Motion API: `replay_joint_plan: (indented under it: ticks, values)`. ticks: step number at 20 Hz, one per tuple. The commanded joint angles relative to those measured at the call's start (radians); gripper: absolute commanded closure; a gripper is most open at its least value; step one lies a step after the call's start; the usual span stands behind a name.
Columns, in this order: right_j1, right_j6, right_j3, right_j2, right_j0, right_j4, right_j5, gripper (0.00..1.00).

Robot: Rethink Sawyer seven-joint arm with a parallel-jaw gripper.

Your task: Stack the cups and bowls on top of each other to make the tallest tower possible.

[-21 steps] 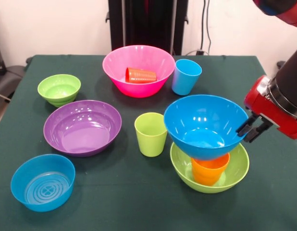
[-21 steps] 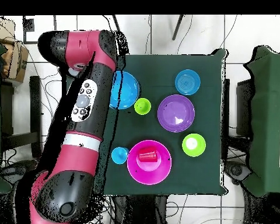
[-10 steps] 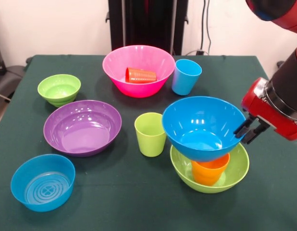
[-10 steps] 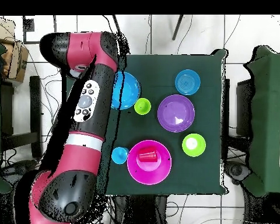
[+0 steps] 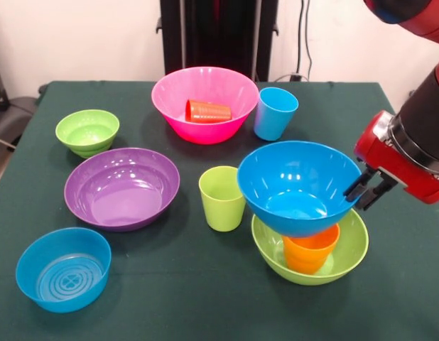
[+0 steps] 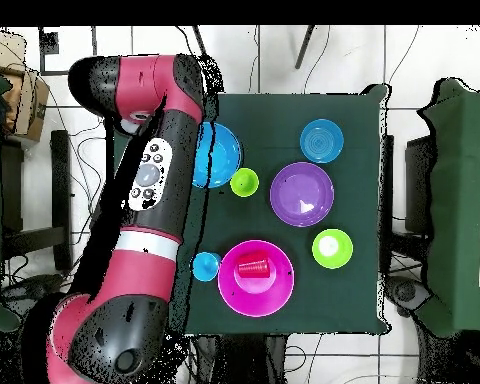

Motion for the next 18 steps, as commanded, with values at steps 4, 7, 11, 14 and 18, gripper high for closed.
replay_joint_plan:
  ticks: [4, 7, 11, 14, 18]
  values:
    - [-0.034, -0.092, 0.088, 0.129, 0.007, -0.088, -0.051, 1.00]
    - [-0.033, -0.076, 0.079, 0.127, 0.010, -0.092, -0.034, 1.00]
    - [-0.032, -0.070, 0.080, 0.132, 0.013, -0.096, -0.037, 1.00]
    - [-0.039, -0.066, 0.092, 0.135, 0.021, -0.098, -0.043, 1.00]
    - [-0.039, -0.054, 0.091, 0.131, 0.025, -0.100, -0.040, 1.00]
